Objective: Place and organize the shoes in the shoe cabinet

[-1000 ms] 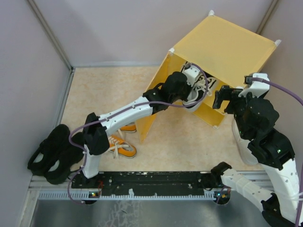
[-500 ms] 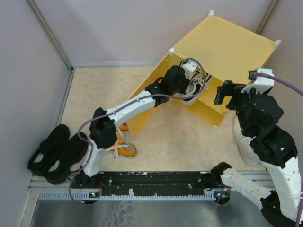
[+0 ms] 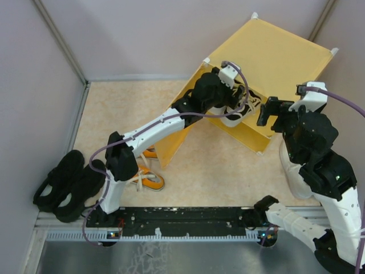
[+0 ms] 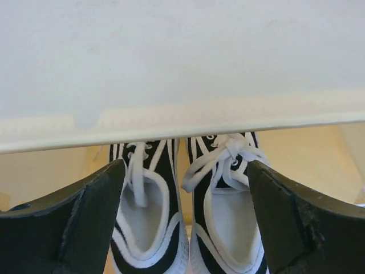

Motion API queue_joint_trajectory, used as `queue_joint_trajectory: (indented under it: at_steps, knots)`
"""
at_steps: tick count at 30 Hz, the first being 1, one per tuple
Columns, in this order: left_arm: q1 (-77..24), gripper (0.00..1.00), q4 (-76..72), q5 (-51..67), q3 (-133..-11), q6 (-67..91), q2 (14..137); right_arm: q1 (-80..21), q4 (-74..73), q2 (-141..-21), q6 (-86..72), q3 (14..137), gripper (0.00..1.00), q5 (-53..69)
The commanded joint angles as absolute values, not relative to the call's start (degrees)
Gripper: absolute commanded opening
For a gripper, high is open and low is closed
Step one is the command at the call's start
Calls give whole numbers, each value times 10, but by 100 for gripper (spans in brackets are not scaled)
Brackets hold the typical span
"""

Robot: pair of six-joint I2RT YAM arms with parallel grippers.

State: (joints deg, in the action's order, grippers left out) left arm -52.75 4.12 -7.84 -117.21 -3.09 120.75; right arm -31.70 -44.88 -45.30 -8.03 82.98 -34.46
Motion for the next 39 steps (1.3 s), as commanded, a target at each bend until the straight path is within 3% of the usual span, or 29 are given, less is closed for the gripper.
queue_joint_trajectory:
  at_steps: [1, 7, 13, 23, 33, 39]
  knots:
    - [-531, 98, 16, -58, -1192, -36, 1169, -315, -445, -458, -71, 857, 98, -350]
    - [-538, 99, 60, -41, -1158, -30, 1111, -315, -457, -466, -73, 865, 98, -321]
    - [-558, 99, 81, -5, -1021, -1, 990, -315, -463, -470, -86, 837, 98, -286]
    - [-588, 99, 128, -88, -846, -19, 827, -315, -408, -495, -154, 729, 97, -243]
    - [-588, 98, 132, -255, -784, -59, 752, -315, -340, -544, -181, 679, 96, -240]
    - [-589, 97, 125, -224, -754, -34, 695, -315, -321, -553, -170, 648, 96, -263]
